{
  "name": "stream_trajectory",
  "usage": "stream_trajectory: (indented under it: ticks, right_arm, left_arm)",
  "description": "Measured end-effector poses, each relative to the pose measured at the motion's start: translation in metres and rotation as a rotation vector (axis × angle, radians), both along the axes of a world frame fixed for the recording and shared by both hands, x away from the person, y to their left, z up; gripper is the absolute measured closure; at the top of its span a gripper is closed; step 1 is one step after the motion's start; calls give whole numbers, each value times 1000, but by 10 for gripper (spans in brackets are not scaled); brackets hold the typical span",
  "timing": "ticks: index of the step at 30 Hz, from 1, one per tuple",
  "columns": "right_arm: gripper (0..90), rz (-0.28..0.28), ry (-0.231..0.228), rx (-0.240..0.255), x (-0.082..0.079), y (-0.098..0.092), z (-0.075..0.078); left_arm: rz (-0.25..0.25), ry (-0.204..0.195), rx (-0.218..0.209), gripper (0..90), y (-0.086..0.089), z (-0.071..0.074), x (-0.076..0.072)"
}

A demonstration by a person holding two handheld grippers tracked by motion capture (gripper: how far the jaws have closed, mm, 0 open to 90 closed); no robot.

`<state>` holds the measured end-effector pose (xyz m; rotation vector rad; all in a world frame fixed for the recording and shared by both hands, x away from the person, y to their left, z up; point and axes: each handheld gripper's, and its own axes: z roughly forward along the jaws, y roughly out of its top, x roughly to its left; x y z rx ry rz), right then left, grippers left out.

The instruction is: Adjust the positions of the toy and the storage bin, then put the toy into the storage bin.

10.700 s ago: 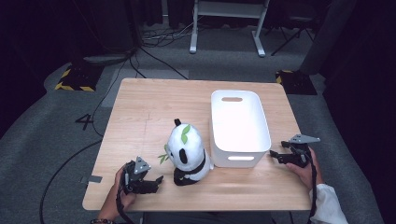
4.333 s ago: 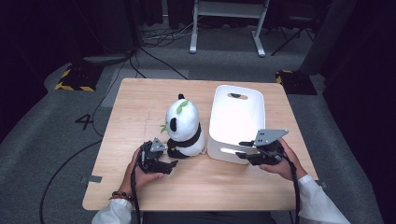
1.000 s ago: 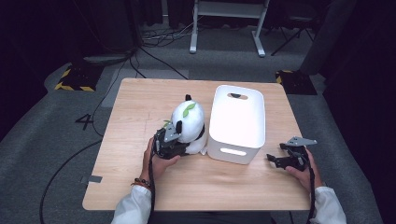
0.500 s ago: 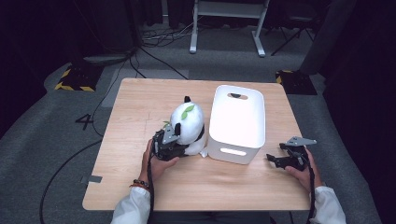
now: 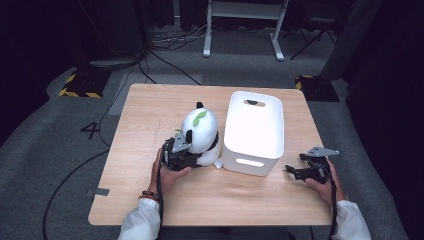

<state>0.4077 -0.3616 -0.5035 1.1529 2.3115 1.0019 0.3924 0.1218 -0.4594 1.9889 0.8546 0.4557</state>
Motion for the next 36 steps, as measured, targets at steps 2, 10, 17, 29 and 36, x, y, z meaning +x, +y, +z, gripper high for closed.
stream_trajectory:
  ticks: [2, 10, 17, 29, 36]
  right_arm:
    - [153, 1, 1, 1, 0, 0, 0]
    - [154, 5, 0, 0, 0, 0, 0]
    - [154, 6, 2, 2, 0, 0, 0]
    - [153, 10, 0, 2, 1, 0, 0]
    - [153, 10, 0, 2, 1, 0, 0]
  left_arm:
    - [0, -4, 7, 526, -2, 1, 0]
    - [1, -17, 12, 542, -5, 6, 0]
    - [-2, -41, -6, 543, -4, 14, -7]
    - [31, -106, -31, 541, 7, 33, -18]
    - [54, -136, -66, 539, 18, 43, -24]
